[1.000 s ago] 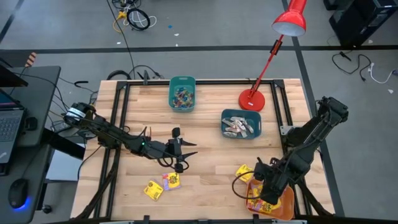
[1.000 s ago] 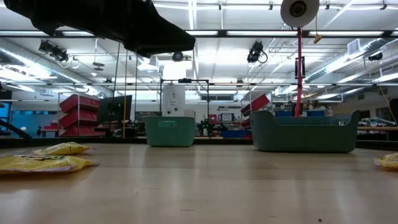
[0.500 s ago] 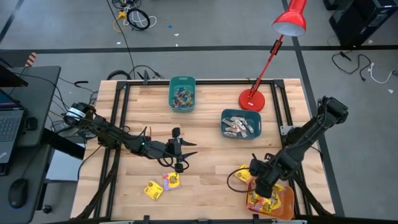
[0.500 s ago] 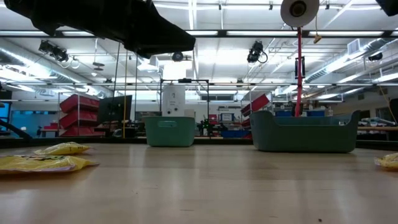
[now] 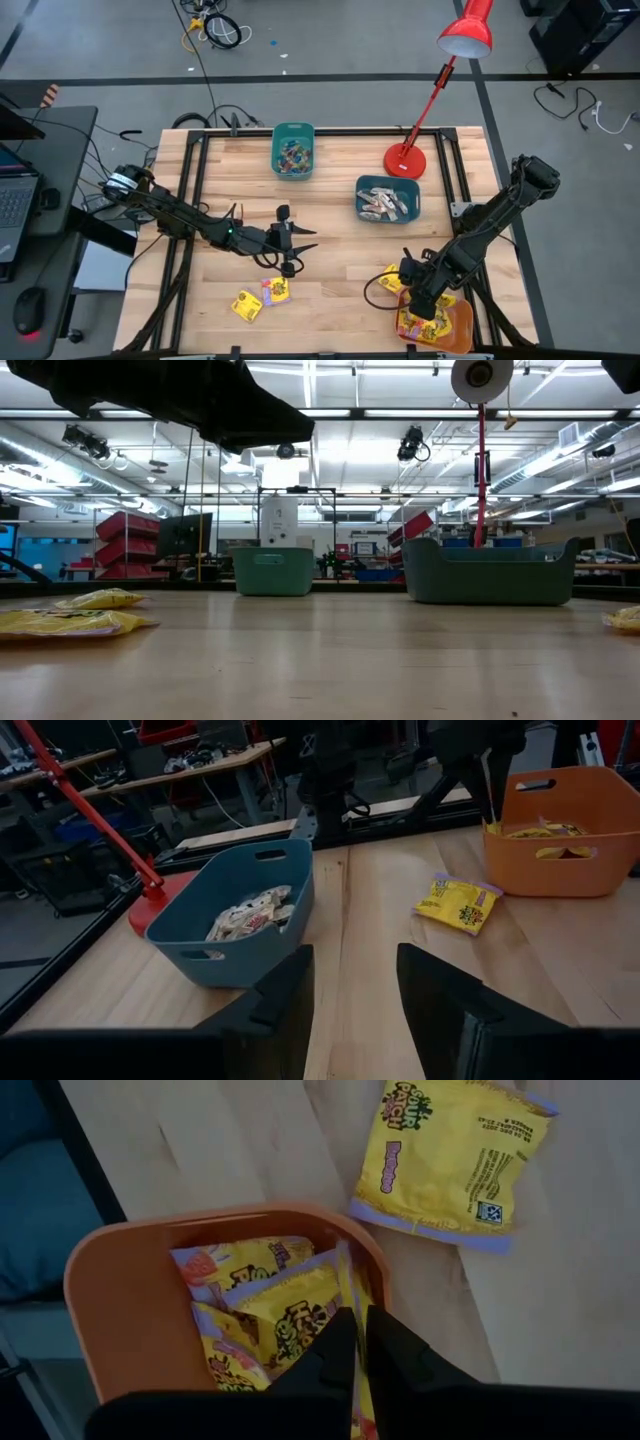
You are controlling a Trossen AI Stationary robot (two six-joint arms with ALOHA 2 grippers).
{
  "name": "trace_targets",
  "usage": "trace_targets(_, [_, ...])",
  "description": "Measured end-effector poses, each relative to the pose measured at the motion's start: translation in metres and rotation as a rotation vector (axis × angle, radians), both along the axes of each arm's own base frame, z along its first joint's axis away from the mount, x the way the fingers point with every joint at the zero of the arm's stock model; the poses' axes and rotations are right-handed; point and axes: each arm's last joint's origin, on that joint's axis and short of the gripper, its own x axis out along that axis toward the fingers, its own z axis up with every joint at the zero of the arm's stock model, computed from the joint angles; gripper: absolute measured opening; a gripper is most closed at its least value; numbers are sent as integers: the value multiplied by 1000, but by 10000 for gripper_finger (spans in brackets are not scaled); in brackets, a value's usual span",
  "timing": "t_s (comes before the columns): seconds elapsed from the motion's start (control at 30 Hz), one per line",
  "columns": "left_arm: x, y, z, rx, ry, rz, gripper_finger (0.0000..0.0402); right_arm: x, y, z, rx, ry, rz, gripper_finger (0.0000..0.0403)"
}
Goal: Sort candy
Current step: Put the yellow candy bag into the orange bin
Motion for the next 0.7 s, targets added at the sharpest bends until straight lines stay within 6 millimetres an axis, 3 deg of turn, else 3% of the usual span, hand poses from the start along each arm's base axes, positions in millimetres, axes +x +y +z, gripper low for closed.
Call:
trace_targets(0.23, [0, 0, 0, 0, 0, 0, 147, 1, -2, 0, 3, 11, -23, 37])
trace_targets(0.7, [0, 0, -1, 10, 9, 3, 147, 7, -9, 0, 80, 87, -47, 39])
